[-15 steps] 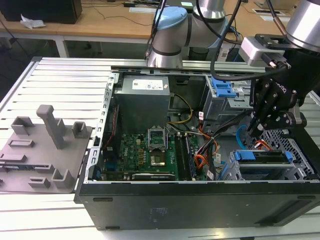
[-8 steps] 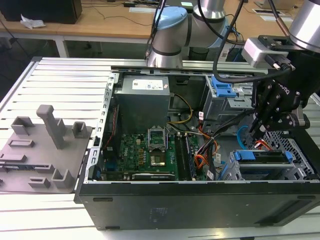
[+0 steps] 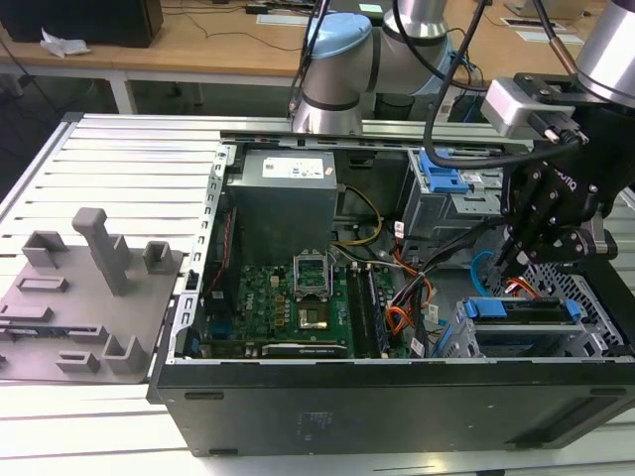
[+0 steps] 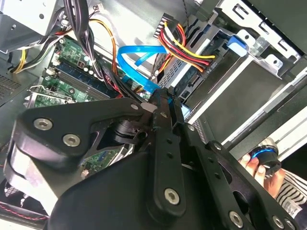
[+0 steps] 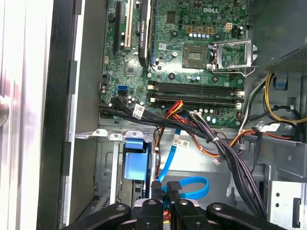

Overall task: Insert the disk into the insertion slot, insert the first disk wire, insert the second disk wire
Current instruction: 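Insert the second disk wire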

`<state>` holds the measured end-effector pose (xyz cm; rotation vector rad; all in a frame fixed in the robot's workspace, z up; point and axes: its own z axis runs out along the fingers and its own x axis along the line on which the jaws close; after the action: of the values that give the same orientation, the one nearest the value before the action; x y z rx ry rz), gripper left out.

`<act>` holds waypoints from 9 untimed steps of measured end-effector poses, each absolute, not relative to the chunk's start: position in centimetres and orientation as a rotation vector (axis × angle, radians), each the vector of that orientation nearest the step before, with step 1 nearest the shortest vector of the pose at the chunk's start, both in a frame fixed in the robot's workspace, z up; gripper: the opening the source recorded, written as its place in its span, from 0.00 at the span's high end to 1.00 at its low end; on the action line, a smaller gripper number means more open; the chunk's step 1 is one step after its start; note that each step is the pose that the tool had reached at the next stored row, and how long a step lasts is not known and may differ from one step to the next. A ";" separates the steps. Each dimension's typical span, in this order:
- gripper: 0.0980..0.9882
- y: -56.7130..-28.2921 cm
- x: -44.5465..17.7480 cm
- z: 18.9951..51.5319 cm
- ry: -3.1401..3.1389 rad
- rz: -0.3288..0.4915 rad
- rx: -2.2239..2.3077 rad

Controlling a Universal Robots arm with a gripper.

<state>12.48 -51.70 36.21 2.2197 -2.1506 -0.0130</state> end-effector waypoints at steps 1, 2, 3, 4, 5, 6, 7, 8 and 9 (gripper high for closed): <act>0.93 -51.7 12.5 36.2 -2.151 -0.013 2.220; 0.93 -51.7 12.5 36.2 -2.151 -0.013 2.220; 0.93 -51.7 12.5 36.2 -2.151 -0.013 2.220; 0.93 -51.7 12.5 36.2 -2.151 -0.013 2.220; 0.93 -51.7 12.5 36.2 -2.151 -0.013 2.220; 0.93 -51.8 12.5 36.1 -2.151 -0.013 2.220; 0.93 -51.8 12.5 35.8 -2.151 -0.013 2.220; 0.93 -51.8 12.5 35.7 -2.151 -0.013 2.220; 0.93 -51.8 12.5 35.6 -2.151 -0.013 2.220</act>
<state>12.49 -51.77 35.58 2.2196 -2.1506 -0.0129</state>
